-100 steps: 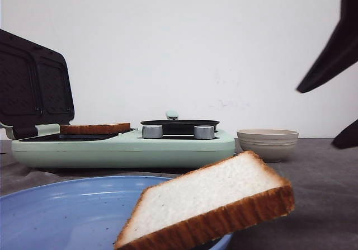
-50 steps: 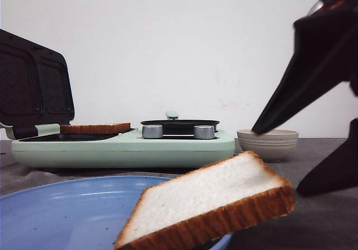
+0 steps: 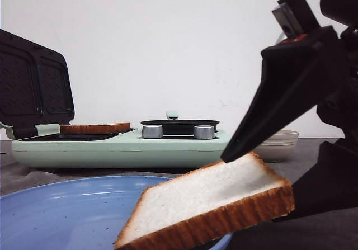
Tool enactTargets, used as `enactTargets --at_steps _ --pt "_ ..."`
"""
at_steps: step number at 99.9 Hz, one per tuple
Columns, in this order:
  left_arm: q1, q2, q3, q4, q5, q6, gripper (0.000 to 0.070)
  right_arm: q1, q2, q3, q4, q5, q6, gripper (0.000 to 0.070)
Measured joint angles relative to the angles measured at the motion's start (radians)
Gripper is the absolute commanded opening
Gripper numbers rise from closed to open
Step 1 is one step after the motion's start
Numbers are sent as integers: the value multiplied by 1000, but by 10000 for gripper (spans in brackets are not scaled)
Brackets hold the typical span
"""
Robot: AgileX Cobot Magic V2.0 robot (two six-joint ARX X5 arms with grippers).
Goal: Make breakfast with bread and shrimp
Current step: 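Grasp the second bread slice on the blue plate with the right gripper, then carry the bread with the right gripper over the nearer press plate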
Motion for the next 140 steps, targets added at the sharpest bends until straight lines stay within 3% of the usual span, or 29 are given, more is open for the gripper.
enactTargets --at_steps 7,20,46,73,111,140 --pt "0 0 0 0 0 0 513 2 15 0 7 0 7 338" --pt "0 0 0 0 0 0 513 2 32 0 9 1 14 0" --pt "0 0 0 0 0 0 513 2 31 0 51 -4 15 0" --pt "0 0 0 0 -6 0 513 2 4 10 264 -50 100 0" --pt "0 -2 0 37 -99 2 515 -11 73 296 232 -50 128 0" --pt "13 -2 0 81 -123 8 515 -14 299 629 84 -53 41 0"
